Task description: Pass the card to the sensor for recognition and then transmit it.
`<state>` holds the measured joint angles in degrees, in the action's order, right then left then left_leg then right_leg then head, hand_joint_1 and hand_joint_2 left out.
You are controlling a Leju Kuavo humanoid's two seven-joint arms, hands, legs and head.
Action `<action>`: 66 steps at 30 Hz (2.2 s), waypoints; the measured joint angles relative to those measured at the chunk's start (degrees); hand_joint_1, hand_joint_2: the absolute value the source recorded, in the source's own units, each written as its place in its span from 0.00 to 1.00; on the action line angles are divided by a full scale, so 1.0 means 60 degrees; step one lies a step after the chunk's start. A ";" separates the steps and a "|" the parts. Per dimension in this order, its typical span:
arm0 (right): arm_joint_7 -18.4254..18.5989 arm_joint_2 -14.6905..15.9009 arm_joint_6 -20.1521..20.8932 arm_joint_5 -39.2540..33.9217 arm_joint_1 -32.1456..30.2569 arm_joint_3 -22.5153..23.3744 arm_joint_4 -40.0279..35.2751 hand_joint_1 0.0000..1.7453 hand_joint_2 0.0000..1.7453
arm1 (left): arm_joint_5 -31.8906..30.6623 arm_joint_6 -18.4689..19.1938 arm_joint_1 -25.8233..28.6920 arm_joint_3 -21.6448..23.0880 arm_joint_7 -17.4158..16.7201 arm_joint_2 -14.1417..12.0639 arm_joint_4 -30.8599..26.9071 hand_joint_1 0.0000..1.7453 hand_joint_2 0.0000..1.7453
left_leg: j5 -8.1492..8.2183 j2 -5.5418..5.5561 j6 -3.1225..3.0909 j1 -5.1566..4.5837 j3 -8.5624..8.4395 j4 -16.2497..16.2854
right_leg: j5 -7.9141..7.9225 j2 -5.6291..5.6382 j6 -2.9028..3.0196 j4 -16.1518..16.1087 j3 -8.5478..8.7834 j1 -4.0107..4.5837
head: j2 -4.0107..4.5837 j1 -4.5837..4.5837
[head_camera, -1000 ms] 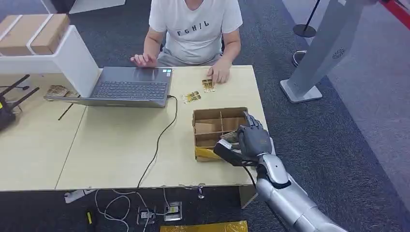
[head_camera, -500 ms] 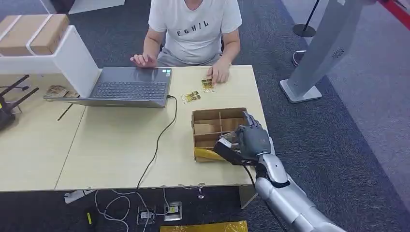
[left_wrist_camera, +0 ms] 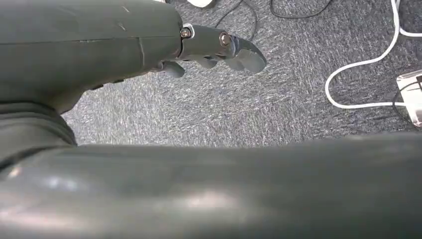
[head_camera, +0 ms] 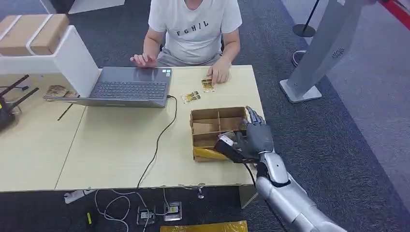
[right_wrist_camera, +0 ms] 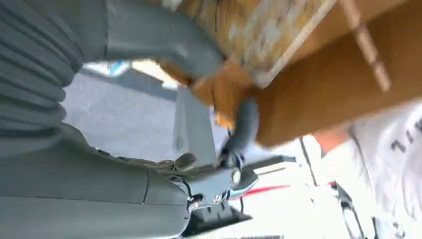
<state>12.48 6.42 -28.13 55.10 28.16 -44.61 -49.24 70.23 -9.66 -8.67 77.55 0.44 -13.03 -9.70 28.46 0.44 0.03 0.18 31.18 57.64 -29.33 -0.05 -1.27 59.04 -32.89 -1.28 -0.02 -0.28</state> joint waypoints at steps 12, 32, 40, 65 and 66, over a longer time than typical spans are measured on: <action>0.0193 0.1174 0.1530 0.1837 0.0653 0.1487 -0.2347 0.00 1.00 | 0.0102 0.0077 0.0022 0.0004 0.0066 0.0004 0.0000 0.00 0.00 | -0.0004 0.0000 0.0003 -0.0001 -0.0002 0.0003 | 0.0011 -0.0001 0.0005 -0.0002 0.0001 -0.0001 | 0.0000 0.0000; 0.0190 0.1654 0.1781 0.2016 0.0735 0.2204 -0.3835 0.00 1.00 | 0.0186 0.0029 0.0022 0.0004 0.0044 0.0015 0.0000 0.00 0.00 | -0.0004 0.0001 0.0004 0.0000 -0.0002 0.0003 | 0.0011 -0.0001 0.0005 0.0000 0.0003 0.0000 | 0.0000 0.0004; 0.1727 0.2121 0.5231 -0.2219 0.0243 0.2124 -0.5928 0.00 1.00 | 0.0299 0.0018 0.0018 0.0004 -0.0069 0.0004 0.0000 0.00 0.00 | -0.0003 0.0000 0.0005 0.0000 0.0000 0.0001 | 0.0010 0.0000 0.0006 -0.0001 -0.0002 0.0000 | 0.0000 0.0004; 0.1406 0.2641 0.4239 -0.1755 -0.0173 0.0029 -0.6185 0.00 1.00 | 0.0284 -0.0073 -0.0001 0.0004 -0.0157 0.0029 0.0000 0.00 0.00 | -0.0003 0.0002 0.0005 0.0003 0.0007 -0.0003 | 0.0008 -0.0004 0.0009 0.0000 0.0001 0.0002 | 0.0000 0.0000; 0.1352 0.2569 0.4171 -0.1628 -0.0155 -0.0083 -0.6015 0.00 1.00 | 0.0284 -0.0084 -0.0003 0.0004 -0.0160 0.0029 0.0000 0.00 0.00 | -0.0003 0.0002 0.0005 0.0003 0.0007 -0.0003 | 0.0008 -0.0005 0.0009 0.0000 0.0000 0.0002 | 0.0000 0.0000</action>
<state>20.59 21.84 -3.10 45.33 27.23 -45.11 -85.33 71.93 -10.16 -8.69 77.57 -0.52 -12.85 -9.70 28.44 0.46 0.06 0.20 31.22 57.62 -29.28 -0.08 -1.21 59.04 -32.89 -1.26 -0.02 -0.28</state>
